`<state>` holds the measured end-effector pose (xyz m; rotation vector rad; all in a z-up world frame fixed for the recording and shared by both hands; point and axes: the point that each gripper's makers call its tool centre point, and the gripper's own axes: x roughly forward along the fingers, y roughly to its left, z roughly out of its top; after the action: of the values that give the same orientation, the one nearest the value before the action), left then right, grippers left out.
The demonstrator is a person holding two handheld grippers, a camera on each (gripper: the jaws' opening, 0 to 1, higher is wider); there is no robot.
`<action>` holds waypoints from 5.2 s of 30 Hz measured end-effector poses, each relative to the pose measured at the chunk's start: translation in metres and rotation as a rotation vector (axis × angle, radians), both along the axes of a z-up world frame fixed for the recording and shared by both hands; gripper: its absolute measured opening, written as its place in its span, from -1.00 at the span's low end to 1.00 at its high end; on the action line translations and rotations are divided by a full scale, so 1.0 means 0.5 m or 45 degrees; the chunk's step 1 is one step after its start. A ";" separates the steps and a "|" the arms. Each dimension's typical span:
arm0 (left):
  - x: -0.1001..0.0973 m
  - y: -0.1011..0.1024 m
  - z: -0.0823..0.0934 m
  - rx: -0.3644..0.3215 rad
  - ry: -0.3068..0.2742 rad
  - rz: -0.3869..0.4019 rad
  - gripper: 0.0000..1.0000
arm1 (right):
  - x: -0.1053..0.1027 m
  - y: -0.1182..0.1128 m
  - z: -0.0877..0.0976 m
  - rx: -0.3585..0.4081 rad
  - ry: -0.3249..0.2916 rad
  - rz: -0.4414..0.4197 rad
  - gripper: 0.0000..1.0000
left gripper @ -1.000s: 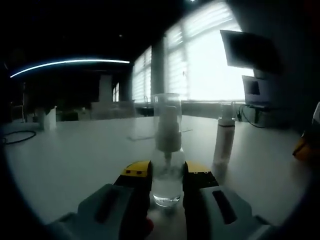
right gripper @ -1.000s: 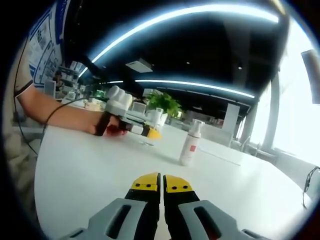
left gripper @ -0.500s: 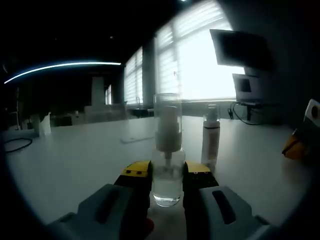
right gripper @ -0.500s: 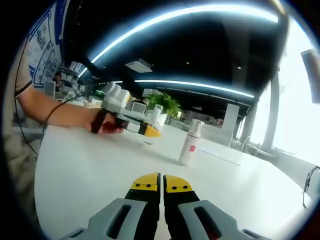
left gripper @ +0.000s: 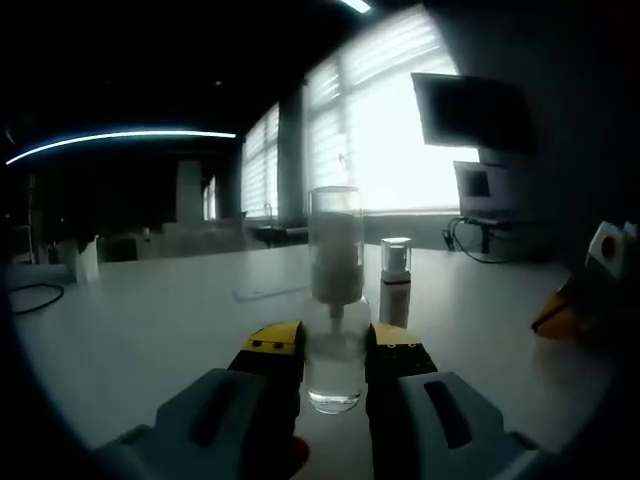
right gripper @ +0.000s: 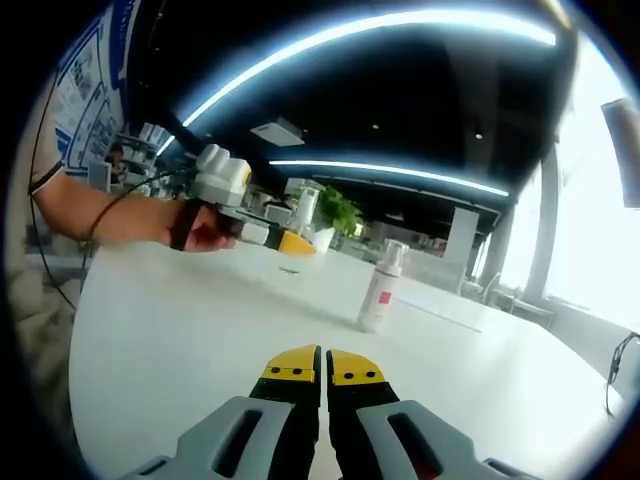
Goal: Clamp pump bottle remove cover press pump head put on cover
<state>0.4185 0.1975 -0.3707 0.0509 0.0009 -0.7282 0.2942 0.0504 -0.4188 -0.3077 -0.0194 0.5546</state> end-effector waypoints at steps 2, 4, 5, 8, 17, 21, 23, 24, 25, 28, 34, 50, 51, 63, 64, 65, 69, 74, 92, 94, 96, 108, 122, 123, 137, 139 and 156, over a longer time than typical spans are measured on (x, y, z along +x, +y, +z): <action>-0.009 0.001 0.009 0.002 -0.011 -0.012 -0.69 | 0.000 0.000 0.000 0.000 -0.001 0.000 -1.00; -0.026 0.001 0.019 -0.007 -0.017 -0.022 -0.69 | 0.000 0.000 0.000 -0.001 -0.002 0.000 -1.00; -0.031 0.001 0.022 -0.009 -0.018 -0.025 -0.69 | 0.000 0.000 0.000 -0.001 -0.002 -0.001 -1.00; -0.054 -0.003 0.037 -0.014 -0.022 -0.039 -0.69 | 0.000 0.000 0.000 -0.001 -0.001 0.000 -1.00; -0.119 -0.019 0.072 -0.007 -0.035 -0.112 -0.70 | -0.002 0.001 0.000 -0.004 -0.001 0.000 -1.00; -0.137 -0.025 0.080 0.001 -0.051 -0.143 -0.69 | -0.001 0.000 0.000 -0.004 -0.002 -0.001 -1.00; -0.149 -0.027 0.080 -0.008 -0.046 -0.163 -0.69 | -0.001 0.000 0.000 -0.004 -0.002 -0.001 -1.00; -0.154 -0.028 0.080 -0.012 -0.046 -0.174 -0.69 | -0.001 0.000 0.000 -0.005 -0.001 -0.001 -1.00; -0.159 -0.029 0.080 -0.015 -0.046 -0.179 -0.69 | -0.001 0.000 0.000 -0.005 -0.001 -0.001 -1.00; -0.180 -0.031 0.075 -0.018 -0.048 -0.192 -0.69 | 0.000 -0.001 0.000 -0.005 -0.001 0.000 -1.00; -0.207 -0.027 0.057 0.001 -0.048 -0.227 -0.69 | -0.001 0.000 -0.001 -0.007 0.000 0.001 -1.00; -0.279 -0.020 0.008 -0.045 -0.014 -0.310 -0.69 | 0.001 0.000 -0.004 -0.015 0.006 -0.001 -1.00; -0.284 -0.021 0.004 -0.043 -0.013 -0.318 -0.69 | 0.001 0.000 -0.004 -0.016 0.006 -0.002 -1.00; -0.306 -0.025 -0.059 -0.039 0.070 -0.346 -0.69 | 0.002 0.000 -0.005 -0.022 0.008 -0.005 -1.00; -0.304 -0.024 -0.062 -0.040 0.077 -0.345 -0.69 | 0.002 -0.001 -0.006 -0.022 0.008 -0.005 -1.00; -0.304 -0.025 -0.063 -0.041 0.080 -0.345 -0.69 | 0.002 -0.001 -0.006 -0.022 0.008 -0.006 -1.00; -0.307 -0.026 -0.066 -0.038 0.078 -0.348 -0.69 | 0.003 0.000 -0.007 -0.025 0.010 -0.005 -1.00; -0.305 -0.023 -0.067 -0.050 0.085 -0.348 -0.69 | 0.002 0.000 -0.007 -0.025 0.014 -0.008 -1.00; -0.307 -0.030 -0.088 -0.006 0.116 -0.344 -0.69 | 0.002 0.002 -0.009 -0.025 0.021 -0.009 -1.00; -0.307 -0.026 -0.091 0.001 0.120 -0.338 -0.69 | 0.003 0.000 -0.010 -0.026 0.021 -0.012 -1.00; -0.309 -0.027 -0.090 0.003 0.115 -0.336 -0.69 | 0.003 -0.001 -0.009 -0.023 0.020 -0.012 -1.00; -0.310 -0.031 -0.085 0.000 0.082 -0.332 -0.68 | 0.002 -0.002 -0.008 -0.025 0.018 -0.015 -1.00; -0.313 -0.033 -0.084 -0.007 0.078 -0.345 -0.69 | 0.004 -0.004 -0.009 -0.026 0.019 -0.017 -1.00; -0.315 -0.035 -0.084 -0.005 0.075 -0.349 -0.69 | 0.003 -0.003 -0.009 -0.024 0.019 -0.015 -1.00; -0.314 -0.034 -0.083 -0.008 0.069 -0.356 -0.69 | 0.007 -0.010 -0.006 -0.006 0.022 -0.034 -1.00; -0.314 -0.035 -0.083 -0.011 0.072 -0.361 -0.69 | 0.008 -0.010 -0.006 -0.004 0.024 -0.035 -1.00; -0.309 -0.032 -0.082 -0.030 0.089 -0.357 -0.69 | -0.025 0.028 0.041 0.076 -0.002 -0.037 -0.92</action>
<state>0.2641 0.1814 -0.4120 0.0028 0.0529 -1.0099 0.2819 0.0646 -0.3981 -0.2499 -0.0327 0.5236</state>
